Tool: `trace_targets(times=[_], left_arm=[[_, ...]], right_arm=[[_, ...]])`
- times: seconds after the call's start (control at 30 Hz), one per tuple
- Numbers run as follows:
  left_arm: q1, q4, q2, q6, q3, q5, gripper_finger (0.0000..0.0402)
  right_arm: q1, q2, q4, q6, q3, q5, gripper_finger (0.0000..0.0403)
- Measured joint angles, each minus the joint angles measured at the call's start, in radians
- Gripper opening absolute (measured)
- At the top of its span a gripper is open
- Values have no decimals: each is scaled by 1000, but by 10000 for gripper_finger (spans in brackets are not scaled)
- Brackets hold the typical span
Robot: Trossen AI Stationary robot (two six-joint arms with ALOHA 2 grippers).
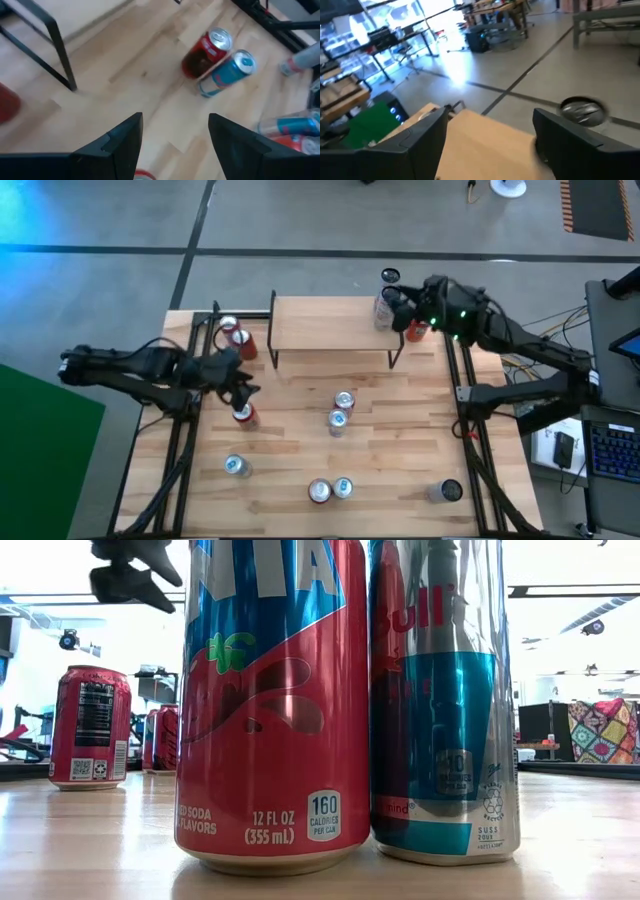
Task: Place canned beverage on shelf
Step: Put the white pink soda can aligned with the other white pink soda cans on the shelf
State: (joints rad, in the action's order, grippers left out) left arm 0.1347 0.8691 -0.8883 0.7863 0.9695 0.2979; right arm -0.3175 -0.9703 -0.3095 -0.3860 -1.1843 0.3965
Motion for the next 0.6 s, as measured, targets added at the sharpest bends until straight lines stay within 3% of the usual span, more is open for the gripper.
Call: trace_targets(times=[0.17, 0.37, 0.5, 0.6], left_arm=[[80, 5, 14, 65, -2, 58, 211], [98, -130, -36, -39, -7, 182, 211], [99, -216, -87, -87, -7, 177, 211], [102, -216, -116, -86, -8, 123, 211]], right_arm=[[140, -44, -12, -20, 0, 51, 255], [243, -120, -59, -75, 0, -160, 254], [320, -166, -153, -179, -3, -189, 254], [375, -199, -363, -328, -48, -190, 254]])
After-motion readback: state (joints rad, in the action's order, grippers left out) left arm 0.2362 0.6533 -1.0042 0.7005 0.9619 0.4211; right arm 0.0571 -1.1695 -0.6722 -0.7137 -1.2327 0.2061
